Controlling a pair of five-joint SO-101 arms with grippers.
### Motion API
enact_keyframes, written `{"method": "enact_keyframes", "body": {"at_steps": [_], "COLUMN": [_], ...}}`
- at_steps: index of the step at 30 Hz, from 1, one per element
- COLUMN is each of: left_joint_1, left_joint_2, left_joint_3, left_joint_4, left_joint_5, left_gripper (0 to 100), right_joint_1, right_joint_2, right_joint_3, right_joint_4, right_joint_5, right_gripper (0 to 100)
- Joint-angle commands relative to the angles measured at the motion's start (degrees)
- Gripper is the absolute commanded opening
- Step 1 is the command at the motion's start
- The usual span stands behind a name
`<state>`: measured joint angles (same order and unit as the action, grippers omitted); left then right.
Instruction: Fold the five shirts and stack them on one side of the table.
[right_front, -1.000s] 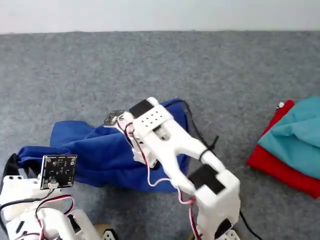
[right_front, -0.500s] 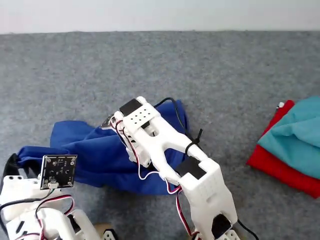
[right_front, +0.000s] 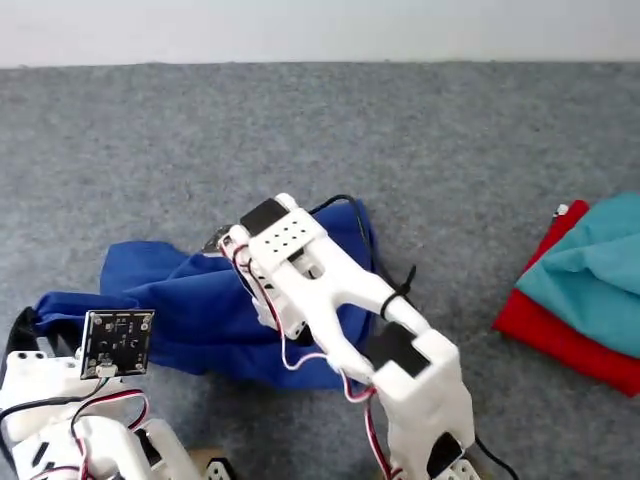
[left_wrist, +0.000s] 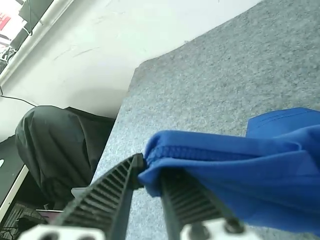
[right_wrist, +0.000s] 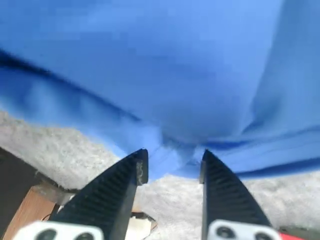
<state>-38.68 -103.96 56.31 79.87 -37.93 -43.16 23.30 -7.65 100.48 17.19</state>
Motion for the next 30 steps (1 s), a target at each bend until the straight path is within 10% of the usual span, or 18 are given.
{"method": "enact_keyframes", "body": {"at_steps": [1, 30], "left_joint_1": [-0.5, -0.5], "left_joint_2": [-0.4, -0.4], "left_joint_3": [0.1, 0.0], "left_joint_4": [-1.1, -1.1], "left_joint_5": [0.5, 0.4], "left_gripper": [2, 2], "right_joint_1": [-0.6, -0.7], "right_joint_2": [-5.8, -4.4], "right_joint_3": [3.4, -0.7], "right_joint_4": [2.2, -1.4], "right_joint_5": [-0.4, 3.5], "right_gripper": [18.7, 1.0]}}
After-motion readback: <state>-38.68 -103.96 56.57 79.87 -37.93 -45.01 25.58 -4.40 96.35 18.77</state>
